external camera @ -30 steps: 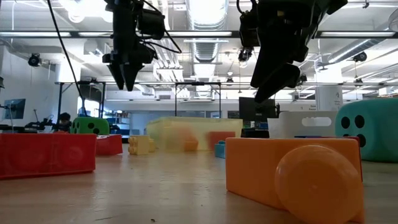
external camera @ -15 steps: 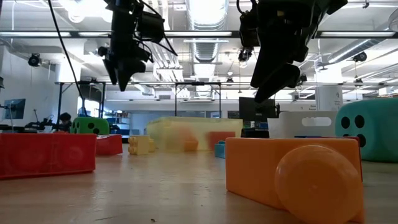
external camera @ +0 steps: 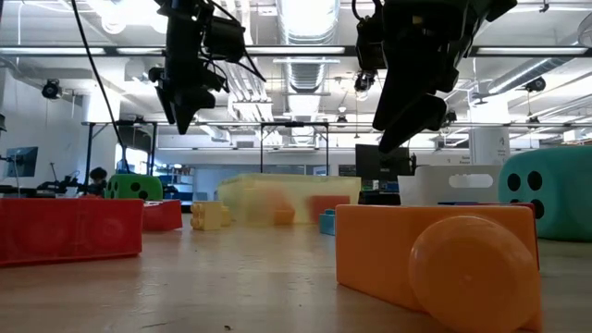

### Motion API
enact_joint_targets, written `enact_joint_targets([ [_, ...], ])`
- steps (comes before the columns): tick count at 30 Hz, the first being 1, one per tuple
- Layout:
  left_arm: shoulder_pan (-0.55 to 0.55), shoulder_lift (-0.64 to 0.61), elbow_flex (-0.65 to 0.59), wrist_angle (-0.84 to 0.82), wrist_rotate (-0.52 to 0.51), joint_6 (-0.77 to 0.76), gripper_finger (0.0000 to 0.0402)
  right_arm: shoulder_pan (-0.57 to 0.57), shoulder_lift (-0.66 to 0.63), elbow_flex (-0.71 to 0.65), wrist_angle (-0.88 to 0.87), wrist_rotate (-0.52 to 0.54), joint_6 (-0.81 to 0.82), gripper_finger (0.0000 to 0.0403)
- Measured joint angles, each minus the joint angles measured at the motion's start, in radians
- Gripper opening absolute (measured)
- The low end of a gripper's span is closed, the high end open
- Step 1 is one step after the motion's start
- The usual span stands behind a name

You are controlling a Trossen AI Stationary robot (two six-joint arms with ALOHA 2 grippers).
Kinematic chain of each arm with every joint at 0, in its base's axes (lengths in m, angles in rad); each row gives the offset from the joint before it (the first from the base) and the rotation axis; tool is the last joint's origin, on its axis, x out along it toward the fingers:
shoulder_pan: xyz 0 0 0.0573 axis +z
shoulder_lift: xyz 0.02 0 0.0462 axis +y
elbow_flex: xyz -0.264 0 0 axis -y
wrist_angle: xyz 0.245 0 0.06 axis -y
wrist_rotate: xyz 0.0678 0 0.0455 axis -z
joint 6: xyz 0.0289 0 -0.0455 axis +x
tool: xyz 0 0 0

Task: Pick & Place Toys
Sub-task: Put the green dice into the transparent bin

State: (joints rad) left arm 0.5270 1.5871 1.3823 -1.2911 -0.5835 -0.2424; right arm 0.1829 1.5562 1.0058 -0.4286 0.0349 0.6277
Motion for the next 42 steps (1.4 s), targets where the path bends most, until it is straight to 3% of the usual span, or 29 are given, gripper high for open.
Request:
enact_joint_targets([
  [11, -0.001, 0.0, -0.001, -0.006, 0.084, 0.03, 0.028, 0.0, 0.0, 0.0, 0.0, 0.0, 0.0, 0.0254],
  [19, -0.002, 0.0, -0.055, -0.016, 0.086, 0.003, 0.0391, 0.0, 0.0, 0.0, 0.0, 0.0, 0.0, 0.0254],
  [30, -0.002, 0.001, -0.164, 0.012, 0.083, -0.056, 0.0311, 0.0, 0.0, 0.0, 0.0, 0.0, 0.0, 0.0254],
  [42, -0.002, 0.001, -0.3, 0.104, 0.079, -0.071, 0.0301, 0.0, 0.0, 0.0, 0.0, 0.0, 0.0, 0.0254],
])
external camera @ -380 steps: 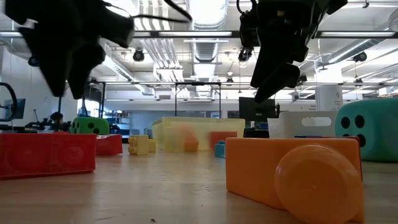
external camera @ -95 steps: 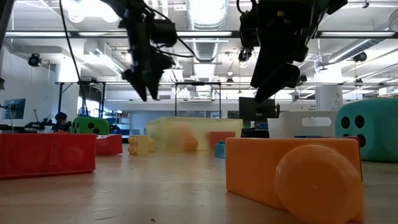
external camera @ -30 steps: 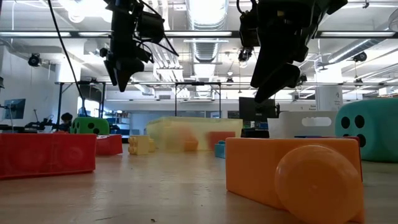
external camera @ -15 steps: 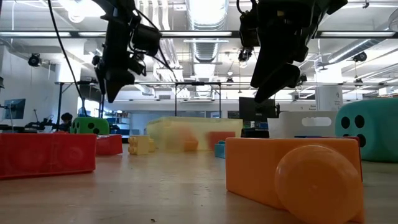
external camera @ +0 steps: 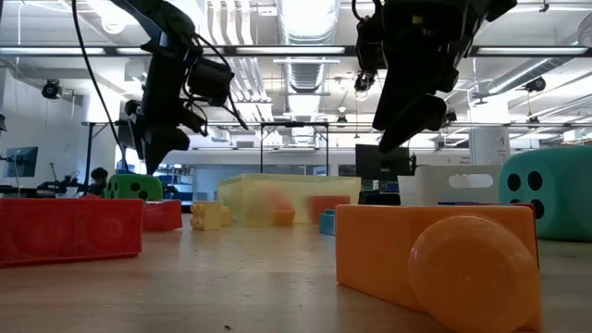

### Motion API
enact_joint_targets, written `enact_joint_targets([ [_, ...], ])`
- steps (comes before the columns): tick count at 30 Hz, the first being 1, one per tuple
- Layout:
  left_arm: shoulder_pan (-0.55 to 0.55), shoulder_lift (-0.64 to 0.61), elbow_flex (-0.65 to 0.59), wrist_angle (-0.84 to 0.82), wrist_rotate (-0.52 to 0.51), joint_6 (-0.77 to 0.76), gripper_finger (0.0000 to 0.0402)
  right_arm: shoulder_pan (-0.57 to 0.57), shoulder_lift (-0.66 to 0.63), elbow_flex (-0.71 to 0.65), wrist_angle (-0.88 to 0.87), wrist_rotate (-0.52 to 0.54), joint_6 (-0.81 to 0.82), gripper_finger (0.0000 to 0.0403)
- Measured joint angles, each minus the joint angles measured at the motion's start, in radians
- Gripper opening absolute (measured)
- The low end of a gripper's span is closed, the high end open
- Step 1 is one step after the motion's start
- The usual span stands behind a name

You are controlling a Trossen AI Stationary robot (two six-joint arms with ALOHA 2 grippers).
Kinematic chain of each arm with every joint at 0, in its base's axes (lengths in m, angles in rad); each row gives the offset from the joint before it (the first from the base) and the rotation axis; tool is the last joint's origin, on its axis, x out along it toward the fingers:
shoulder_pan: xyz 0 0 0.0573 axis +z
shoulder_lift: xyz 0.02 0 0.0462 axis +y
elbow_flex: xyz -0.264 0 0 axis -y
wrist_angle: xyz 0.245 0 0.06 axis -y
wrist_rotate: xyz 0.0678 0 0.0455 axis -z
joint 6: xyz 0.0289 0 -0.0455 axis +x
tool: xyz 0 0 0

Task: Pick & Place Toys
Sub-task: Put the green dice into the transparent bin

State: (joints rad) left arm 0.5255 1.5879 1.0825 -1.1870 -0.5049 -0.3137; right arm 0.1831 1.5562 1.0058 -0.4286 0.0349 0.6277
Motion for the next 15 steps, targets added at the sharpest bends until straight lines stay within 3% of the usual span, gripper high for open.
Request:
enact_joint_targets([
  [15, 0.018, 0.006, -0.01, 0.061, -0.012, -0.111, 0.03, 0.0, 0.0, 0.0, 0.0, 0.0, 0.0, 0.0254],
])
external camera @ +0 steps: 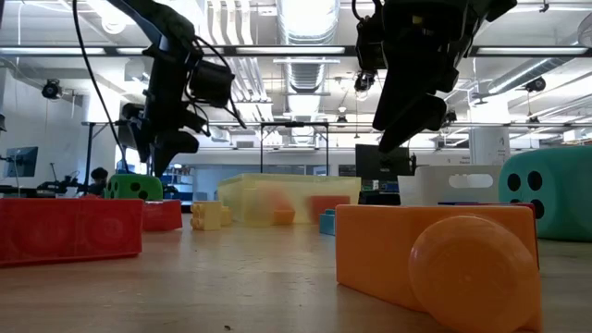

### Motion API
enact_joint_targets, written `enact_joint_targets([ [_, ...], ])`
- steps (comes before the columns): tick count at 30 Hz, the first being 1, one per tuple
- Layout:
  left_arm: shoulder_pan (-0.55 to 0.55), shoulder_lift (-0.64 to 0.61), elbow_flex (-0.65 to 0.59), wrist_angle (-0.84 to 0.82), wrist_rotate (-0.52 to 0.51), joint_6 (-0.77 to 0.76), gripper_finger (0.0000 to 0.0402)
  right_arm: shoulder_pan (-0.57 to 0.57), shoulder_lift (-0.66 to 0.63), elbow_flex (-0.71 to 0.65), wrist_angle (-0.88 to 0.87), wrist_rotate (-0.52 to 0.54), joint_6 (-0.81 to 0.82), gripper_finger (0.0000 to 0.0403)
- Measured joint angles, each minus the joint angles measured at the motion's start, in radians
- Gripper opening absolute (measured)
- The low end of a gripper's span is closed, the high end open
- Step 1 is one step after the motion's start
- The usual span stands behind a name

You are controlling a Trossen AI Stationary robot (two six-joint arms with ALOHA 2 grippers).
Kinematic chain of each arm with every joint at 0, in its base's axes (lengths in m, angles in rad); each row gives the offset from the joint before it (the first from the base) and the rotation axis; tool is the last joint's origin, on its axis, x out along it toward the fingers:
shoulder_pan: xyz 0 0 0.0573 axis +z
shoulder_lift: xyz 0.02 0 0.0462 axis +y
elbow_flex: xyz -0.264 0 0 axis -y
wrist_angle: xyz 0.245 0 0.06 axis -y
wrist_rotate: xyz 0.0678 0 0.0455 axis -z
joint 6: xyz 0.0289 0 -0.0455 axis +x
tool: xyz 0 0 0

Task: Pick & Place Toys
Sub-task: Put the green dice into the transparent bin

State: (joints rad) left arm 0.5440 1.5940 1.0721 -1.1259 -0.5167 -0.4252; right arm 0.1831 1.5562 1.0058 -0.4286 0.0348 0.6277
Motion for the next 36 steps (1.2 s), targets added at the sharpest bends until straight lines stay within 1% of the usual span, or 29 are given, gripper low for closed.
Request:
enact_joint_targets([
  [12, 0.064, 0.006, 0.0, 0.007, 0.001, 0.006, 0.03, 0.0, 0.0, 0.0, 0.0, 0.0, 0.0, 0.0254],
  [17, 0.078, 0.061, 0.0, 0.013, 0.015, 0.05, 0.03, 0.0, 0.0, 0.0, 0.0, 0.0, 0.0, 0.0254],
  [23, 0.101, 0.11, 0.001, 0.034, 0.014, 0.066, 0.03, 0.0, 0.0, 0.0, 0.0, 0.0, 0.0, 0.0254],
  [28, 0.12, 0.13, 0.003, 0.027, 0.005, 0.085, 0.03, 0.0, 0.0, 0.0, 0.0, 0.0, 0.0, 0.0254],
  [36, 0.12, 0.163, 0.005, 0.02, -0.01, 0.115, 0.0301, 0.0, 0.0, 0.0, 0.0, 0.0, 0.0, 0.0254],
])
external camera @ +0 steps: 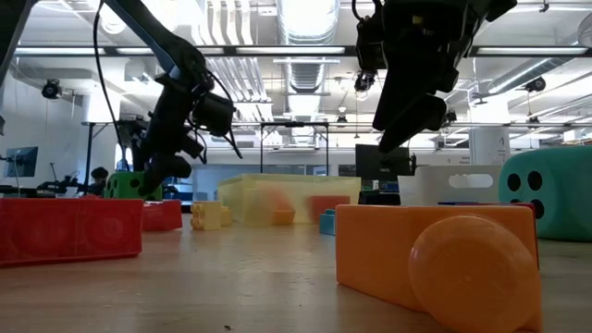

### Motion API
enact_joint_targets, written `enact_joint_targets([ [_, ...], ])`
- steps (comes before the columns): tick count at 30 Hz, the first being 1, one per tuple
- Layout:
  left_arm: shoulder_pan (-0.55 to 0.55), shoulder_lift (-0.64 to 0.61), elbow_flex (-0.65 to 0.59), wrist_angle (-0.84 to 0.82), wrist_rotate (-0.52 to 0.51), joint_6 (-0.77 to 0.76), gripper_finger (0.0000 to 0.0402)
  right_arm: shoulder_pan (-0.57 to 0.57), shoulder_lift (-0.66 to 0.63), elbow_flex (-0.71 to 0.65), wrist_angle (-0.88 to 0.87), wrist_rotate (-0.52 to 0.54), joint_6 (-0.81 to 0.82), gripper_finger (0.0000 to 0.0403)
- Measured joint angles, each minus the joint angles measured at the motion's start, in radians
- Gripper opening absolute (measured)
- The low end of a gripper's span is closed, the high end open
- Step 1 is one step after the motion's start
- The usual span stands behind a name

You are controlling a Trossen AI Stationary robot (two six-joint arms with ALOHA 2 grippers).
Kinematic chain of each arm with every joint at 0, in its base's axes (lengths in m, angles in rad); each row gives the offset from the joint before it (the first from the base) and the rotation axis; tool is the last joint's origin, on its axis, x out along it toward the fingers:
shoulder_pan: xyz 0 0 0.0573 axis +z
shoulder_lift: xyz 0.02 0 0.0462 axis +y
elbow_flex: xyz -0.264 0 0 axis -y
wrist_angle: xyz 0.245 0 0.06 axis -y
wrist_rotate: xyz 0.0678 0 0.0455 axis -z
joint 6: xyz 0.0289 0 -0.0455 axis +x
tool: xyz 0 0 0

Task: Pick & Place Toys
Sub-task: Put the green dice into the transparent bin

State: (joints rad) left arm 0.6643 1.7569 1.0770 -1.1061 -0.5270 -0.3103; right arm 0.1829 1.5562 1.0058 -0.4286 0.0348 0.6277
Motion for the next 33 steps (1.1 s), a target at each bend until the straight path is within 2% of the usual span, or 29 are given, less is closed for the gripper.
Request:
enact_joint_targets([
  [11, -0.003, 0.023, -0.001, -0.004, -0.003, 0.0, 0.0295, 0.0, 0.0, 0.0, 0.0, 0.0, 0.0, 0.0254],
  [14, -0.005, 0.023, -0.001, -0.004, -0.002, 0.012, 0.0265, 0.0, 0.0, 0.0, 0.0, 0.0, 0.0, 0.0254],
  [20, -0.006, 0.023, -0.003, -0.006, -0.006, 0.031, 0.0162, 0.0, 0.0, 0.0, 0.0, 0.0, 0.0, 0.0254],
  [33, -0.013, 0.024, -0.003, -0.014, -0.022, 0.023, 0.0156, 0.0, 0.0, 0.0, 0.0, 0.0, 0.0, 0.0254],
])
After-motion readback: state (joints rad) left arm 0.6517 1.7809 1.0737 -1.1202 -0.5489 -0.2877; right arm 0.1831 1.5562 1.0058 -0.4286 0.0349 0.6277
